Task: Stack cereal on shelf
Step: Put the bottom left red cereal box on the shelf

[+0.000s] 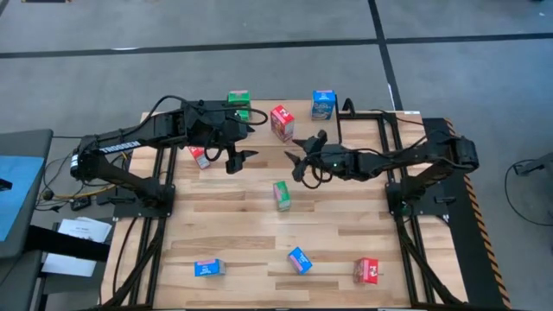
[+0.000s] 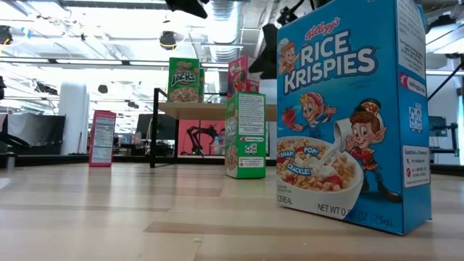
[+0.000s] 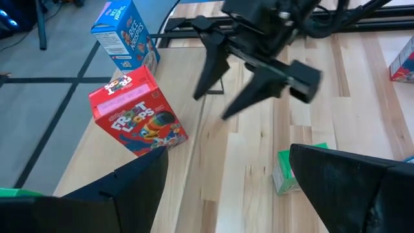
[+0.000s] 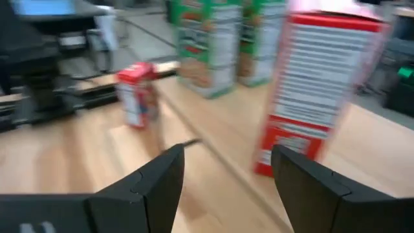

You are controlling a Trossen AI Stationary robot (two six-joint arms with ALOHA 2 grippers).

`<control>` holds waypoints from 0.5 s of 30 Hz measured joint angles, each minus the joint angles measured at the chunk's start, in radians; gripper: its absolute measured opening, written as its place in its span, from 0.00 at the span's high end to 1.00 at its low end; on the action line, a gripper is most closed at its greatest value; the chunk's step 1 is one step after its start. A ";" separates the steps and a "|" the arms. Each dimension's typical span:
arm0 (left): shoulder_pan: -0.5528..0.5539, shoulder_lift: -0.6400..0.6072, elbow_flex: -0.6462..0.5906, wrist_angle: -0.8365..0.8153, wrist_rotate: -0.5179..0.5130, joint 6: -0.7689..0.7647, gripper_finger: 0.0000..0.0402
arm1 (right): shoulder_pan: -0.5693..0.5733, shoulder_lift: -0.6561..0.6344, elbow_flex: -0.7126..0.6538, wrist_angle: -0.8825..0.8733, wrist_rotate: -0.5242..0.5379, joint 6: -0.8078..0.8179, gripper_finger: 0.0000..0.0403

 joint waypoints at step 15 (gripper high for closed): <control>0.000 0.000 0.000 0.000 0.000 0.000 0.22 | -0.012 0.203 0.008 0.266 -0.060 -0.056 0.36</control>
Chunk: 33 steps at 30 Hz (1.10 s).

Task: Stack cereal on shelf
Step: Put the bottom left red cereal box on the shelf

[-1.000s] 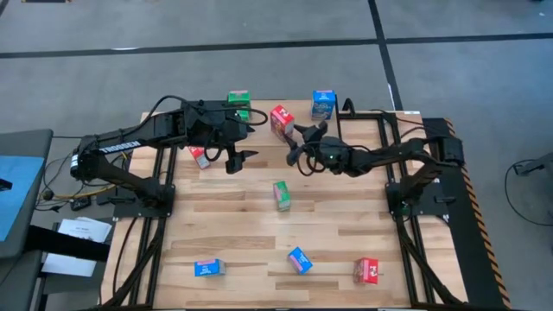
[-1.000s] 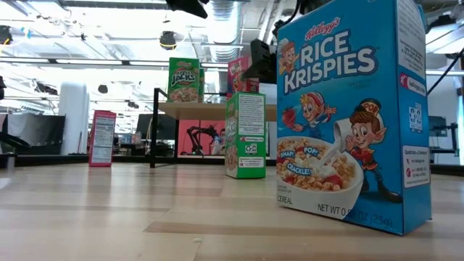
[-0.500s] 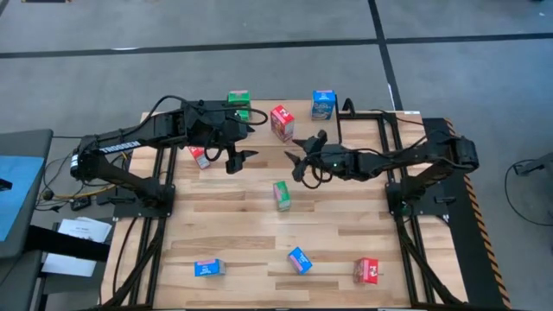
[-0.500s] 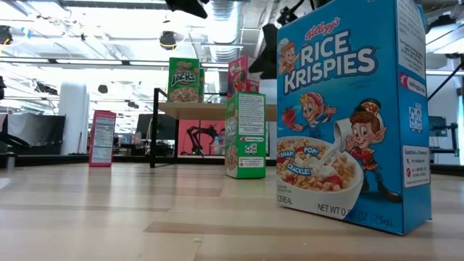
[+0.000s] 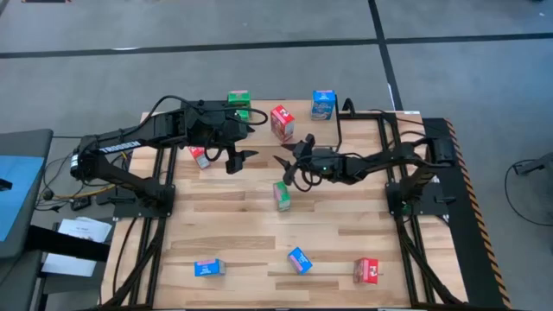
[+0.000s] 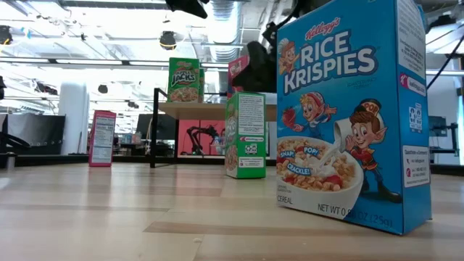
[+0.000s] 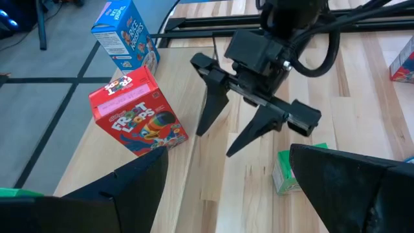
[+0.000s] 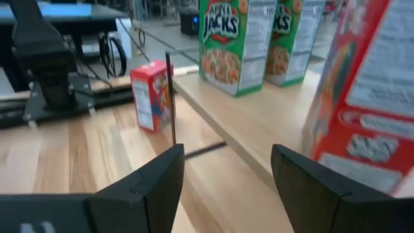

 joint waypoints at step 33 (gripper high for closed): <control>0.000 0.000 0.000 0.000 -0.001 0.008 0.22 | -0.111 0.052 0.071 -0.013 0.085 0.044 0.36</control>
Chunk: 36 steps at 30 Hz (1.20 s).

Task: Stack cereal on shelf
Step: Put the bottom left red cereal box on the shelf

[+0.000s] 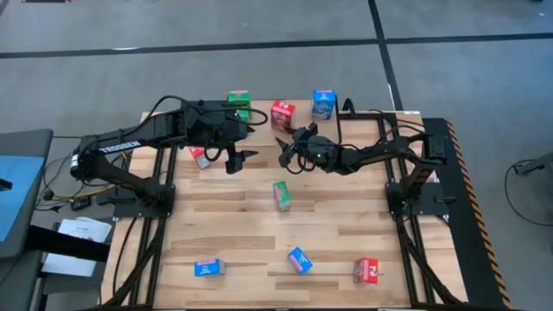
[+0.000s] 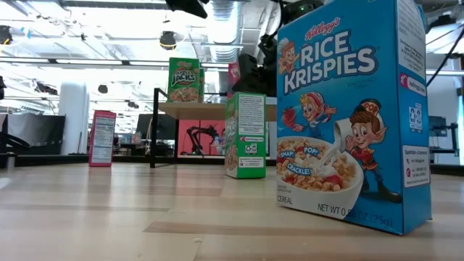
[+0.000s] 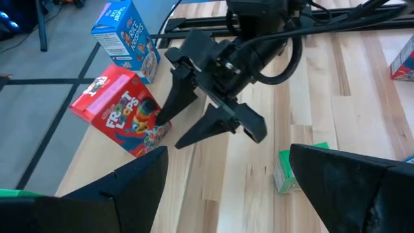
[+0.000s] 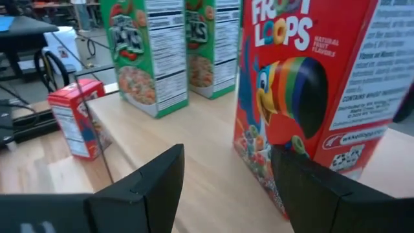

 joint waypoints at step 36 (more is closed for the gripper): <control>0.000 0.000 0.000 -0.001 0.001 -0.001 0.22 | 0.214 -0.006 0.143 0.055 0.016 -0.372 0.36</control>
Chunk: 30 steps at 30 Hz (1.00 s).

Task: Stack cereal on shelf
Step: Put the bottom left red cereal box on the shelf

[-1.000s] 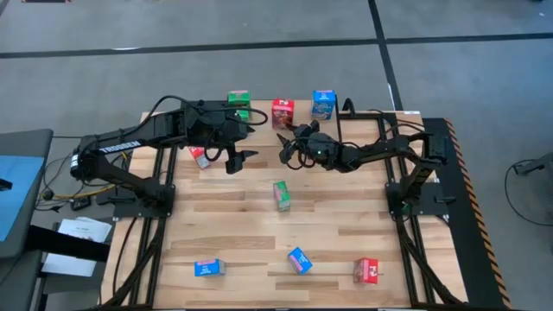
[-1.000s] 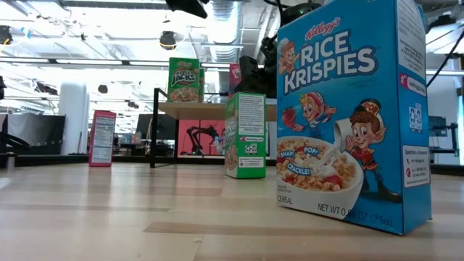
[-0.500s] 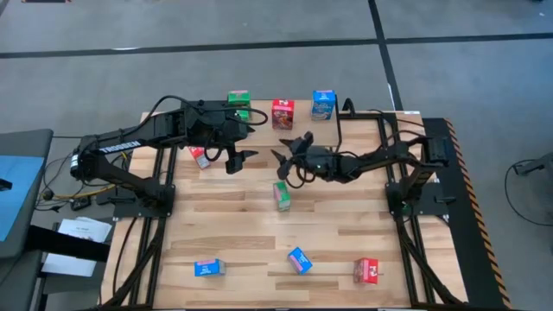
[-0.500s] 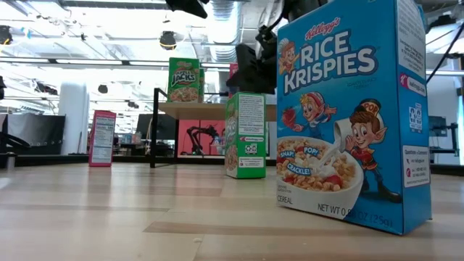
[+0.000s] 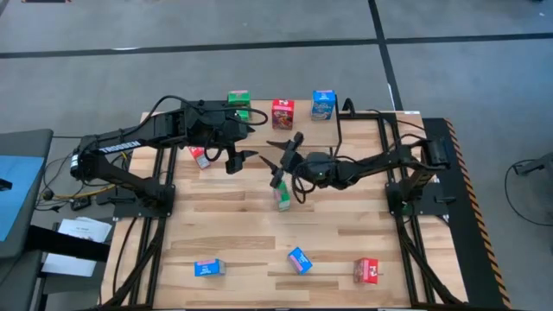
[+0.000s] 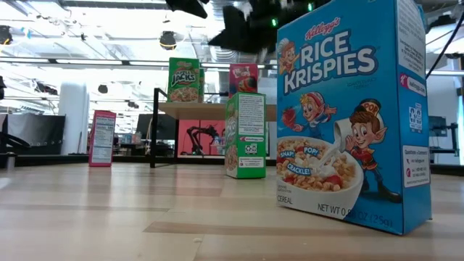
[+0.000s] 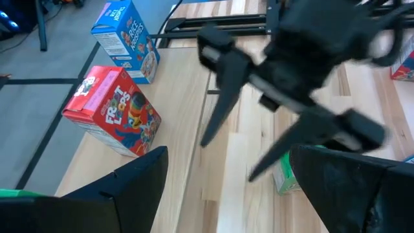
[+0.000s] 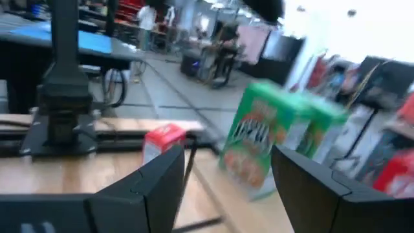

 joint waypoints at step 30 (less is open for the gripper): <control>0.000 0.000 0.000 -0.036 -0.003 -0.004 0.22 | -0.176 -0.248 0.134 -0.923 -0.095 0.441 0.36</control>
